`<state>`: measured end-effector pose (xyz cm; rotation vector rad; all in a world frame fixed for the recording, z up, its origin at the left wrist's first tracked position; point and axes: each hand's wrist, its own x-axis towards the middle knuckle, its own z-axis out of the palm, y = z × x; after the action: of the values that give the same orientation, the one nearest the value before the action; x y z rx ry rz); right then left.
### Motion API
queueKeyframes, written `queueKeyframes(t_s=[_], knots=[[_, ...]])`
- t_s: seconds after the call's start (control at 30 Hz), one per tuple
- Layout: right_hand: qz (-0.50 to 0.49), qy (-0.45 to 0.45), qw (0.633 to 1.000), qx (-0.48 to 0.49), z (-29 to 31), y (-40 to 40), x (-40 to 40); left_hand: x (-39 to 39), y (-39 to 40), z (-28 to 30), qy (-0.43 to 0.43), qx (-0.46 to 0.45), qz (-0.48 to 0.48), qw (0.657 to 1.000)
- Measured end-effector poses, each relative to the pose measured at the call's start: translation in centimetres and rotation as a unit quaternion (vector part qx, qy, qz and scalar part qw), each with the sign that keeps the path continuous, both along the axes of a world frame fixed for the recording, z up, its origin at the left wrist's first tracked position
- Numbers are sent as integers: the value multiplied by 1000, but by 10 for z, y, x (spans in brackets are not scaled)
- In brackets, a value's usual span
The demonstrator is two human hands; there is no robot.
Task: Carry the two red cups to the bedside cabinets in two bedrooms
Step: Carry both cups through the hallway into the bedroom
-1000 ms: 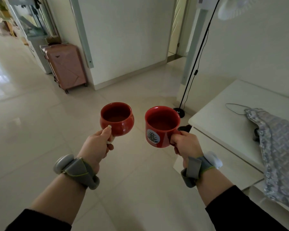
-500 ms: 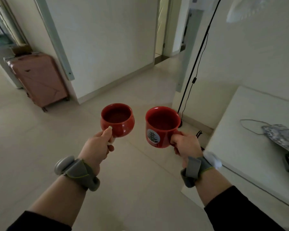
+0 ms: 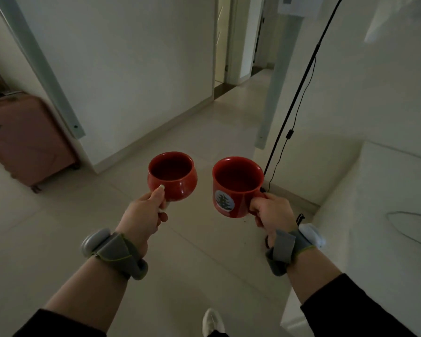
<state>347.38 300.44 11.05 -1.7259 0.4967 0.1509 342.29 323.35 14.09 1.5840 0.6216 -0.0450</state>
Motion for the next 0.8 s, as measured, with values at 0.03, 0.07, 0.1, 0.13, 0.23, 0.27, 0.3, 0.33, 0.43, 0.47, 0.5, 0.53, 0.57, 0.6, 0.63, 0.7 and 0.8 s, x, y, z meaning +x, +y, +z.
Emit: queueKeyframes(t_s=[0.03,0.07,0.1,0.13,0.23,0.27,0.3,0.33,0.43,0.47,0.5,0.53,0.57,0.6,0.63,0.7,0.8], knots=[[7,-2,1000,-1,0,4,35,34,5,-1,0,-4,2,1000],[12,-10,1000,-6,2,6,44,45,5,1,2,-2,6,1000],[18,-9,1000,-13,5,8,62,64,6,2,5,0,8,1000],[22,-9,1000,-10,5,13,107,107,13,1,2,-12,6,1000],[29,-18,999,-31,5,16,142,143,20,-1,13,-7,8,1000],[25,-20,999,-31,5,19,156,158,22,-1,11,-11,9,1000],[25,-24,999,-26,6,19,160,162,23,-1,9,-7,7,1000],[22,-22,999,-24,4,22,175,177,26,-2,12,-5,6,1000],[2,-18,999,-26,4,36,230,235,41,-3,16,0,2,1000],[-2,-16,1000,-23,3,41,246,253,47,-4,15,0,-2,1000],[-9,-15,1000,-21,0,47,265,274,54,-6,13,-3,-8,1000],[-14,-17,1000,-19,-2,54,286,297,61,-9,10,-1,-17,1000],[-13,-21,999,-20,-1,57,290,305,63,-8,11,6,-15,1000],[-13,-24,999,-18,-1,63,307,325,69,-8,9,5,-20,1000],[-20,-23,999,-23,-2,71,327,348,78,-9,8,4,-31,999],[-30,-16,999,-41,1,86,360,389,92,-9,8,17,-47,999],[-42,-29,998,-42,6,103,407,445,112,-4,1,23,-66,998]])
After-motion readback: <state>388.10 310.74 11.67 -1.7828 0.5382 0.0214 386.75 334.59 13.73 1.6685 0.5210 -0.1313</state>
